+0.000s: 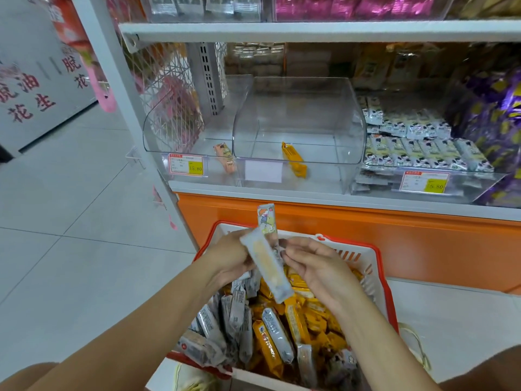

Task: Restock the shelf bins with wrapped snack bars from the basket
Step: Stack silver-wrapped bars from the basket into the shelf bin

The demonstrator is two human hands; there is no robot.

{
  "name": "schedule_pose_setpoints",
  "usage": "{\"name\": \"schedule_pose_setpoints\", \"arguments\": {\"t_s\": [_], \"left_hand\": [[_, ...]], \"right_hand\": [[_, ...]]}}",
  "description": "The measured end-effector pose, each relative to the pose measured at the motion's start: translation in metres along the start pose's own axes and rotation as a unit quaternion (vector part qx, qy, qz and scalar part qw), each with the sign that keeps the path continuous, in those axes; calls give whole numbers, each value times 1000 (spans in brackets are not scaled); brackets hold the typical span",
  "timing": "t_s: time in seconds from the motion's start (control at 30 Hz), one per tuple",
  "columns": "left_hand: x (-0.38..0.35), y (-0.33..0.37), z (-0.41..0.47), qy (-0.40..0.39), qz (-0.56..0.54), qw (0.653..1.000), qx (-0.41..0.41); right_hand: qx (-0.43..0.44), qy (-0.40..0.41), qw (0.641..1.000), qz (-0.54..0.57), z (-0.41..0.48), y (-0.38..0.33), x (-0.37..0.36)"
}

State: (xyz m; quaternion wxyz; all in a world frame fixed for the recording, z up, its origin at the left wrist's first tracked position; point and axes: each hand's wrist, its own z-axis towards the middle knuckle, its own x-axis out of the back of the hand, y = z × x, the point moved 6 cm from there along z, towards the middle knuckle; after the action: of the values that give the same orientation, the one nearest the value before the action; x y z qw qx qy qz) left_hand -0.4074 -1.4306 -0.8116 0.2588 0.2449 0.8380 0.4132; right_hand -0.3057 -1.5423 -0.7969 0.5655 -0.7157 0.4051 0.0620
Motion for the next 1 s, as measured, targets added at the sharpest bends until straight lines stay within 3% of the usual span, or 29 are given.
{"name": "schedule_pose_setpoints", "arguments": {"t_s": [0.2, 0.3, 0.37, 0.5, 0.6, 0.7, 0.77, 0.8, 0.83, 0.9, 1.0], "left_hand": [[-3, -27, 1, 63, 13, 995, 70], [7, -37, 3, 85, 67, 991, 84], [12, -42, 3, 87, 96, 987, 94], [21, -50, -2, 64, 153, 979, 115], [21, -49, -8, 59, 163, 978, 115], [21, -46, -14, 49, 148, 981, 112], [23, -42, -17, 37, 134, 984, 109], [25, -41, -18, 32, 126, 985, 110], [24, -38, -21, 27, 119, 986, 114], [26, -35, -22, 17, 99, 988, 118], [24, -30, -24, -4, 55, 993, 109]], "right_hand": [[-31, 64, 997, -40, 14, 32, 23], [-68, 57, 978, -191, 18, 47, 36], [-112, 26, 920, -375, 17, 57, 42], [-169, -53, 721, -670, 8, 78, 39], [-143, -87, 606, -778, 2, 99, 22], [-104, -74, 544, -829, -5, 128, 13], [-85, -42, 541, -836, -6, 135, 13], [-95, -28, 558, -824, -5, 133, 15], [-109, -16, 590, -800, -4, 126, 19], [-123, 21, 687, -716, 3, 99, 28], [-60, 83, 802, -588, 14, 37, 40]]}}
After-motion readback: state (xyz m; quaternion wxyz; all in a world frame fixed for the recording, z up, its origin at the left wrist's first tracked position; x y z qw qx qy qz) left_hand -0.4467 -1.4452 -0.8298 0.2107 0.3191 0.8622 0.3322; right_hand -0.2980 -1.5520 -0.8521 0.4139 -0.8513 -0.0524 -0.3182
